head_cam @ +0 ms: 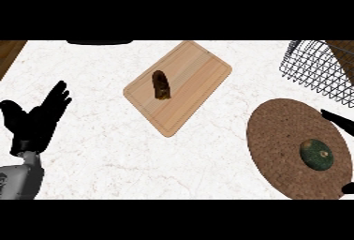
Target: Pick the squash from the placemat and place it in the basket
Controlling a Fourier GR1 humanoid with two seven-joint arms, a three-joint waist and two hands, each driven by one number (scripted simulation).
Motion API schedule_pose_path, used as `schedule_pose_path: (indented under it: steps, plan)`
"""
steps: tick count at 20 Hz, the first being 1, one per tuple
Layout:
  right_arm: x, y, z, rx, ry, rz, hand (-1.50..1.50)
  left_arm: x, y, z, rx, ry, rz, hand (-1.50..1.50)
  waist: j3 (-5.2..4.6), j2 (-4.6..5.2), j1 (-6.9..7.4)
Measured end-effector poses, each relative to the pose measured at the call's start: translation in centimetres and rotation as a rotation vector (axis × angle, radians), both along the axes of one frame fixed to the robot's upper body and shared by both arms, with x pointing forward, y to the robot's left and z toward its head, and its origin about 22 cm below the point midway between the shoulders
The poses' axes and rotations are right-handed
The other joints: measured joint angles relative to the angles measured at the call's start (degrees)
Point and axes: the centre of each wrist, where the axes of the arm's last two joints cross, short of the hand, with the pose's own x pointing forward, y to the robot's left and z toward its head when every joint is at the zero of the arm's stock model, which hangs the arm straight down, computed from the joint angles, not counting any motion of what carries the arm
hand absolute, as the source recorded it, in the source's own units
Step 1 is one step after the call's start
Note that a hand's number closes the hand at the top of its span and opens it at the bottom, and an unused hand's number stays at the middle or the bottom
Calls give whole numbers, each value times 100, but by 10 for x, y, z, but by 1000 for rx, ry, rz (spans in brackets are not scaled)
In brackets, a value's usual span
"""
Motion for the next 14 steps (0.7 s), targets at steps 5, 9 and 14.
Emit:
schedule_pose_path:
  steps: [5, 9, 14]
  plan:
    - [-4, 18, -11, -33, -3, 7, -150, 4, -5, 1, -4, 2, 0, 0, -1, -1, -6]
    - [-8, 21, -16, -65, -5, 2, -150, 3, -6, 0, 3, -2, 9, 0, -1, 0, -6]
    - [3, 27, -29, -106, -2, 7, 150, 6, -11, 4, -3, 1, -1, 0, -1, 2, 8]
